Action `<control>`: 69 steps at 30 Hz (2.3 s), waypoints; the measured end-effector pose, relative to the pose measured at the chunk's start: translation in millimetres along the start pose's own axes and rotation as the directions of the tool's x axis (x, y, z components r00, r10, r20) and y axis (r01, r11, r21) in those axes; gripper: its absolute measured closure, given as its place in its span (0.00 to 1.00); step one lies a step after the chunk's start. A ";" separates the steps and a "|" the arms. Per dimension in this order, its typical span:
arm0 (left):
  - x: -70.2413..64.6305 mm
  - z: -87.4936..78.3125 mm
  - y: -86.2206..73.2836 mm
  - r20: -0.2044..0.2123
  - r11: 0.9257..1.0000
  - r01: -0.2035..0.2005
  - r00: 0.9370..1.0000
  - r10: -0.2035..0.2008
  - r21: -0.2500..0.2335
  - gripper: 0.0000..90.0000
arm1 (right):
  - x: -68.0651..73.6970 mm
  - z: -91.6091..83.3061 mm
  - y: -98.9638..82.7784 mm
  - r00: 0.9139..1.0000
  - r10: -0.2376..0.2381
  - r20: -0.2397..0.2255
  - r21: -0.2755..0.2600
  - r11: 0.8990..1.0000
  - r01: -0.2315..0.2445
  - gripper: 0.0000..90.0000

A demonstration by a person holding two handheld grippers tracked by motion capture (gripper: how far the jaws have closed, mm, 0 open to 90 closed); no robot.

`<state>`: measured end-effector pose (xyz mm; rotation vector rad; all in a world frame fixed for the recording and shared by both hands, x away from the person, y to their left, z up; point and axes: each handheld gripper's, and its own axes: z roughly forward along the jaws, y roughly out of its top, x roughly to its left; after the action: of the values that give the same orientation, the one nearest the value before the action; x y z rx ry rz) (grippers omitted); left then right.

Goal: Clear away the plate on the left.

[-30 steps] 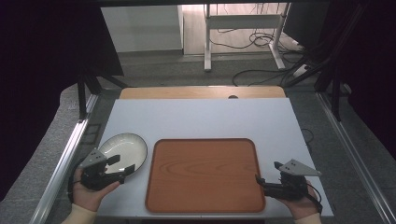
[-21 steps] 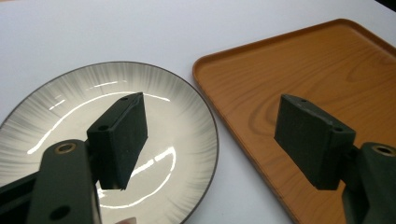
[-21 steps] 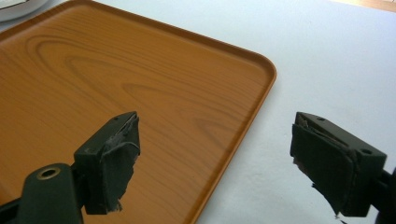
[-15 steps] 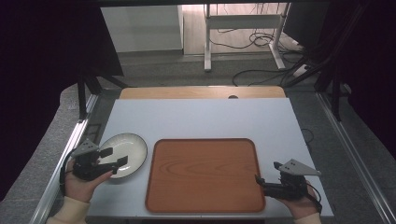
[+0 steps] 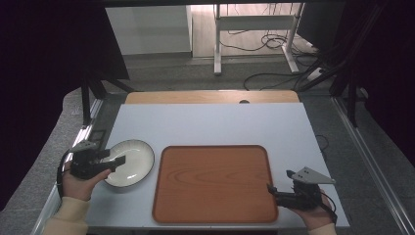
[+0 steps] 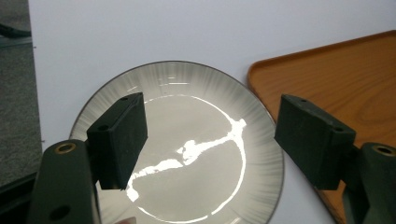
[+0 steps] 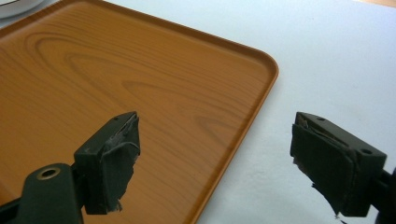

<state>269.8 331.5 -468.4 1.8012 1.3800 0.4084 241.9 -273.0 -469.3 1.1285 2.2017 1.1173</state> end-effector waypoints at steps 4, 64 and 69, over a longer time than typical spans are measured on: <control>8.9 5.6 2.3 -0.003 1.000 0.027 1.000 -0.027 0.015 0.27 | -0.2 0.2 -0.1 1.000 0.000 0.000 0.003 1.000 0.000 0.18; 88.0 47.8 -26.8 -0.021 0.978 0.193 0.981 -0.192 0.078 0.50 | -0.3 2.7 -2.9 1.000 -0.009 -0.002 0.029 1.000 0.009 0.18; 88.6 47.4 -27.2 -0.014 0.977 0.199 0.980 -0.198 0.071 0.52 | -0.1 2.7 -2.9 1.000 -0.011 -0.002 0.031 0.999 0.011 0.18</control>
<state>315.1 395.2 -537.2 1.7001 1.5806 0.2620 242.4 -272.9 -473.2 1.1268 2.2310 1.0839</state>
